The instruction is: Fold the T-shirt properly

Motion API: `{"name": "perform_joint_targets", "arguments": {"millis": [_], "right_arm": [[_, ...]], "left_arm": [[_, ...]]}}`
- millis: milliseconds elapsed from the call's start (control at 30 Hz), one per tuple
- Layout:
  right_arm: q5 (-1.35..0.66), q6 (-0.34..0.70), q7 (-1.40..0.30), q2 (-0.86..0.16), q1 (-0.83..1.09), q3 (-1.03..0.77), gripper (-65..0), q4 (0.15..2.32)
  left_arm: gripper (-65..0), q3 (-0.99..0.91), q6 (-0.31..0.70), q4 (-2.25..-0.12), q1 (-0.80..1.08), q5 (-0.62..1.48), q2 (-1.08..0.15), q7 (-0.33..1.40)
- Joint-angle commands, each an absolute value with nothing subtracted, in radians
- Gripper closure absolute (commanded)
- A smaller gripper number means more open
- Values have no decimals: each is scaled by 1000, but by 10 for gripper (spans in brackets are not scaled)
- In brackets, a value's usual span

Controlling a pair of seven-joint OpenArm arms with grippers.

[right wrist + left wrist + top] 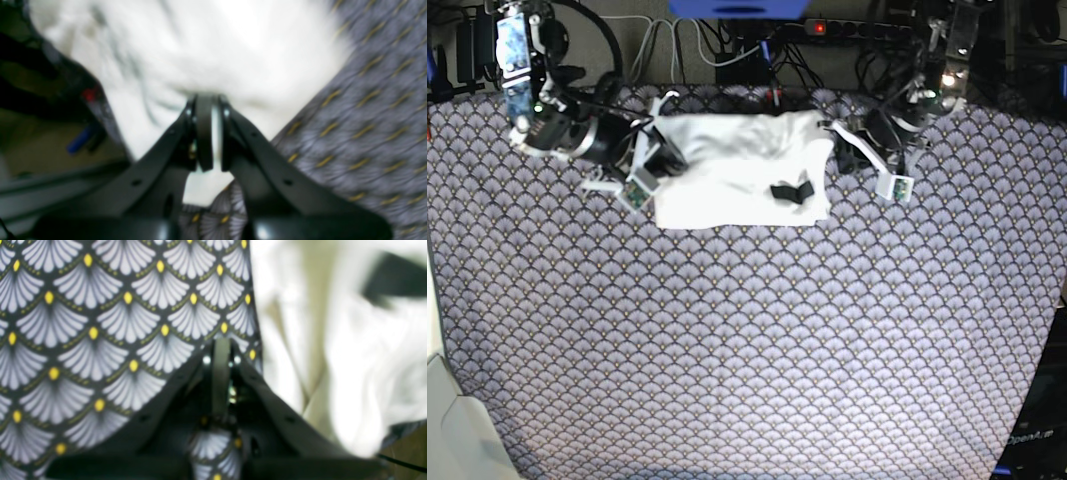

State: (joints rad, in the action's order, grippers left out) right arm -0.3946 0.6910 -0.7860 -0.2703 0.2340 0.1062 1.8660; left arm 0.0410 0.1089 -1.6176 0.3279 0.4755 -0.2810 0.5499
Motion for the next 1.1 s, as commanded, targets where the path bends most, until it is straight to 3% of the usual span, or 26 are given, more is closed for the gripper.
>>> {"name": "perform_joint_targets", "arguments": {"millis": [0, 467, 733, 1067], "right_arm": [[-414, 698, -765, -272, 226, 102, -21, 1913], [-412, 698, -766, -147, 107, 292, -22, 1923], [-412, 698, -762, -97, -36, 404, -22, 1692], [-412, 698, -757, -70, -145, 412, -22, 1477]], "left_arm": [[-3, 35, 110, -1635, 338, 475, -288, 545], [-3, -206, 110, -1805, 536, 475, -312, 545], [-3, -302, 111, -1859, 645, 475, -312, 541], [-3, -398, 113, -1853, 704, 476, -312, 539]]}}
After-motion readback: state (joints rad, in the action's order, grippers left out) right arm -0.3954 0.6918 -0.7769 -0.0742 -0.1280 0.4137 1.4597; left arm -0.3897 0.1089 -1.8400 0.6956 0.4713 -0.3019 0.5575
